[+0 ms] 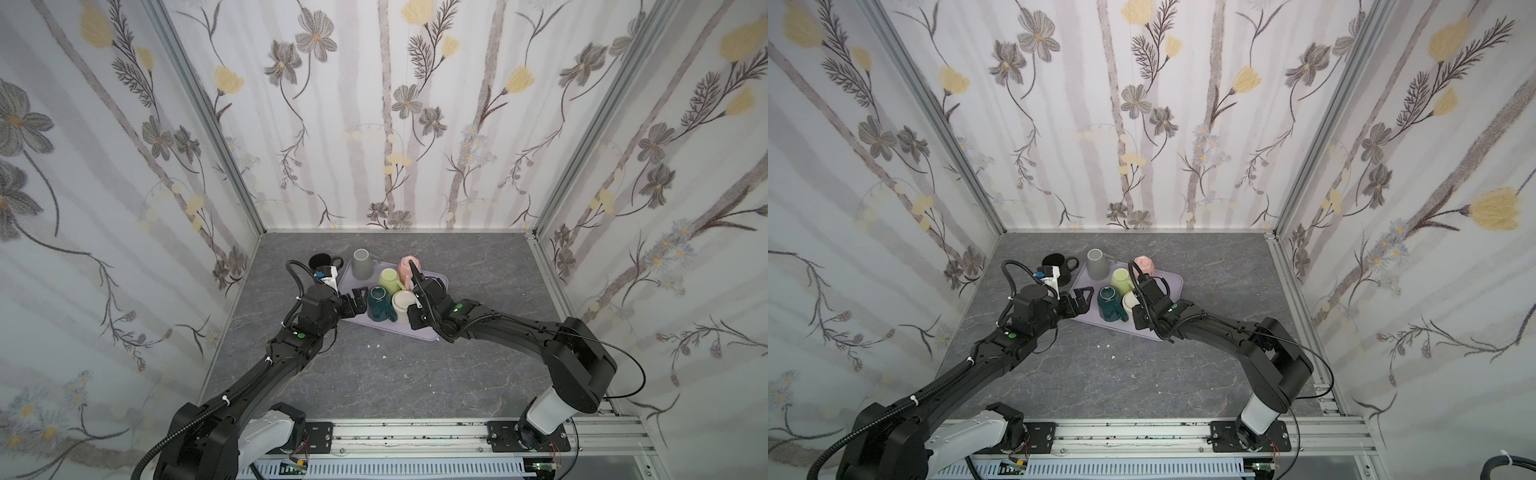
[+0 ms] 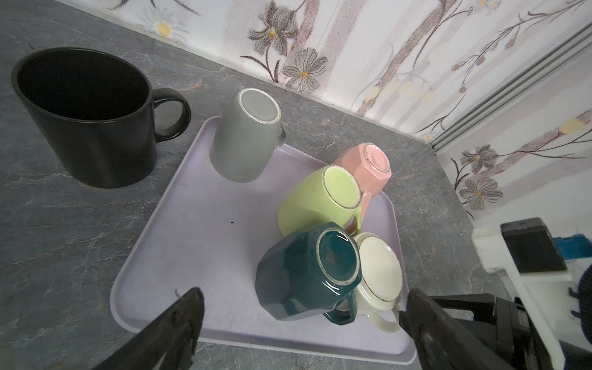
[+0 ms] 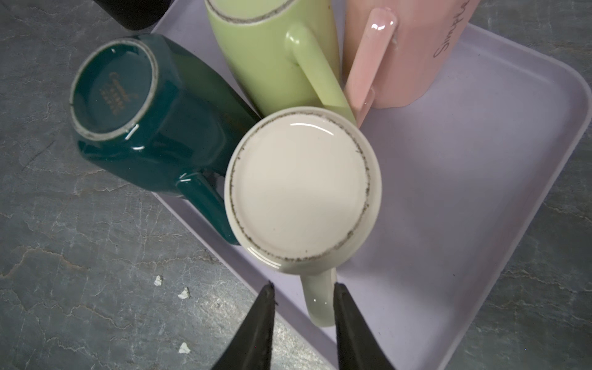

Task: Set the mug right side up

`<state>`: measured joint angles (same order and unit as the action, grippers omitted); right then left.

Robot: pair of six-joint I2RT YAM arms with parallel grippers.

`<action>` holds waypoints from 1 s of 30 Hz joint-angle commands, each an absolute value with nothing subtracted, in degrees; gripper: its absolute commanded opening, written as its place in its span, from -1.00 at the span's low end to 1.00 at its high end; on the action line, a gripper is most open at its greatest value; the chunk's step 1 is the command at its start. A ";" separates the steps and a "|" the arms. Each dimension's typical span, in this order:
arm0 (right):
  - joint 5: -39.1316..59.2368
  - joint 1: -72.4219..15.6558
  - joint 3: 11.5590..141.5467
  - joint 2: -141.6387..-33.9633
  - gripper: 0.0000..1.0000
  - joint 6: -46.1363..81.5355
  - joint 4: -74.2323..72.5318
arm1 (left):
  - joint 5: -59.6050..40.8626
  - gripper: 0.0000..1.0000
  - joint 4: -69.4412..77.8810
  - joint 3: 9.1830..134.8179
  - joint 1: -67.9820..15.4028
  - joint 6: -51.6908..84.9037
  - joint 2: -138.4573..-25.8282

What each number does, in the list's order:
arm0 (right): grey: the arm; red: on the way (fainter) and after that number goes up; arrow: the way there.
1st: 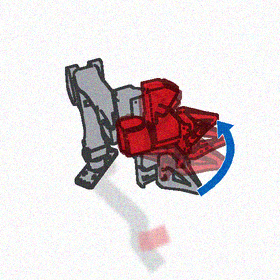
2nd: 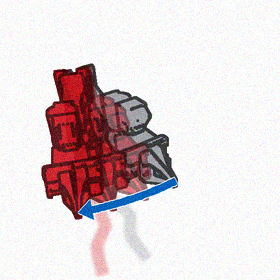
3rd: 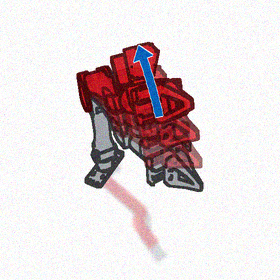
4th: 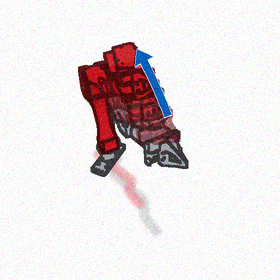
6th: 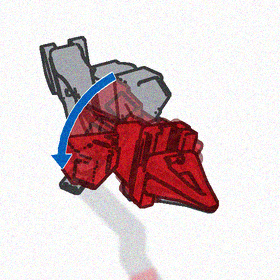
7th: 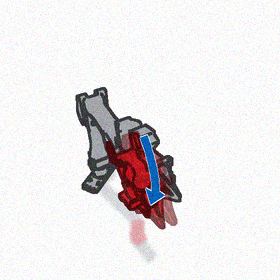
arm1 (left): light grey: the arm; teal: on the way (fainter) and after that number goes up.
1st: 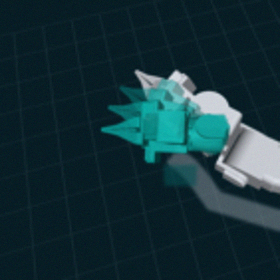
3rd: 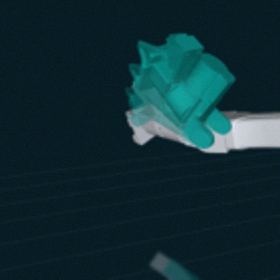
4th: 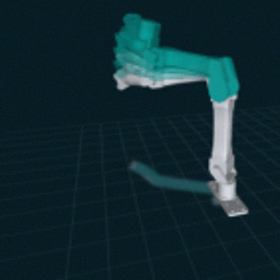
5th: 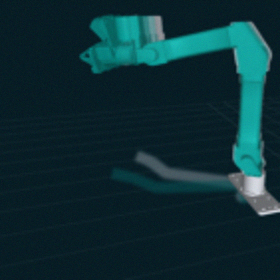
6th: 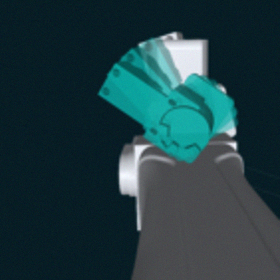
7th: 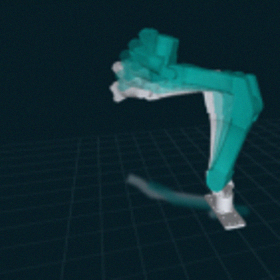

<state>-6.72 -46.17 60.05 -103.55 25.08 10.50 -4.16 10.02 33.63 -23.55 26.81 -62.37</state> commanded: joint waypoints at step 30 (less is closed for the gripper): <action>-13.97 -46.29 65.76 -109.32 -0.38 24.09 16.52 | -4.90 1.00 13.71 32.26 -23.77 26.40 -61.97</action>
<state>-11.20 -46.30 65.14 -108.81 24.36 16.23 -4.73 11.62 32.45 -23.81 26.74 -61.91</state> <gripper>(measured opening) 0.309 0.997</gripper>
